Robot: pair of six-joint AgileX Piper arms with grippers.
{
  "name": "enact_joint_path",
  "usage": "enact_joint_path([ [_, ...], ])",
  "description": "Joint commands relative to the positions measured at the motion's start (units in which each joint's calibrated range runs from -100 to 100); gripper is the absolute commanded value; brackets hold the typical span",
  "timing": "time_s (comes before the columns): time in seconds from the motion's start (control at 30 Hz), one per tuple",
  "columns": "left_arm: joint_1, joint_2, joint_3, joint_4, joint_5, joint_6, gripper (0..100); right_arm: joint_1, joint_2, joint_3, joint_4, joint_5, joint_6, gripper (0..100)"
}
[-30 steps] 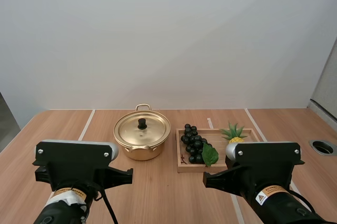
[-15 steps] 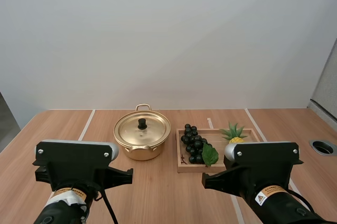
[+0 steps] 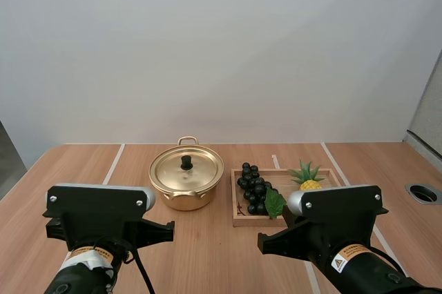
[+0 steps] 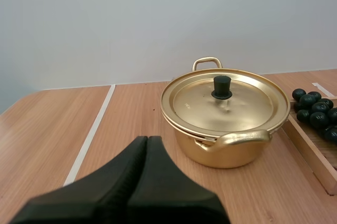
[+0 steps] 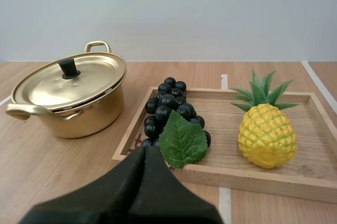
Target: Open the pot, put the pineapple inside, and close it
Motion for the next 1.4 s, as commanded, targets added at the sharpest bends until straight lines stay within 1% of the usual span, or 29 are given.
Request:
enact_joint_path([
  [0.0, -0.06, -0.2, 0.1, -0.9, -1.9, -0.4, 0, 0.2, -0.4, 0.1, 1.6, -1.3, -0.5, 0],
  [0.07, -0.21, -0.2, 0.1, -0.9, -1.9, -0.4, 0, 0.0, -0.4, 0.1, 2.3, -1.3, -0.5, 0],
  [0.2, -1.37, -0.2, 0.1, -0.9, -1.9, -0.4, 0, -0.9, -0.4, 0.1, 2.5, -1.3, -0.5, 0],
  [0.23, -1.48, -0.2, 0.1, -0.9, -1.9, -0.4, 0, -1.1, -0.4, 0.1, 2.6, -1.3, -0.5, 0],
  [0.4, -1.48, -0.2, 0.1, -0.9, -1.9, -0.4, 0, -2.1, -0.4, 0.1, 2.7, -1.3, -0.5, 0],
  [0.7, -1.48, -0.2, 0.1, -0.9, -1.9, -0.5, 0, -2.1, -0.4, 0.1, 2.7, -1.3, -0.5, 0],
  [0.77, -1.48, -0.2, 0.1, -1.0, -1.9, -0.5, 0, -2.1, -0.4, 0.1, 3.6, -1.3, -0.4, 0],
  [0.93, -1.48, -0.2, 0.1, -5.6, -4.0, -0.5, 0, -2.1, -0.4, 0.1, 4.5, -1.3, -0.4, 0],
  [1.1, -1.48, -0.2, 0.1, -5.4, -4.5, -0.3, 0, -2.8, -0.4, 0.1, 5.2, -1.3, -0.4, 0],
  [1.2, -1.48, -0.2, 0.1, -5.2, -10.1, -0.2, 0, -2.8, -0.4, 0.1, 7.5, -1.3, -0.4, 0],
  [1.37, -1.45, -0.2, 0.1, -5.2, -21.3, -0.2, 0, -2.8, -0.4, 0.1, 7.5, -1.3, -0.4, 0],
])
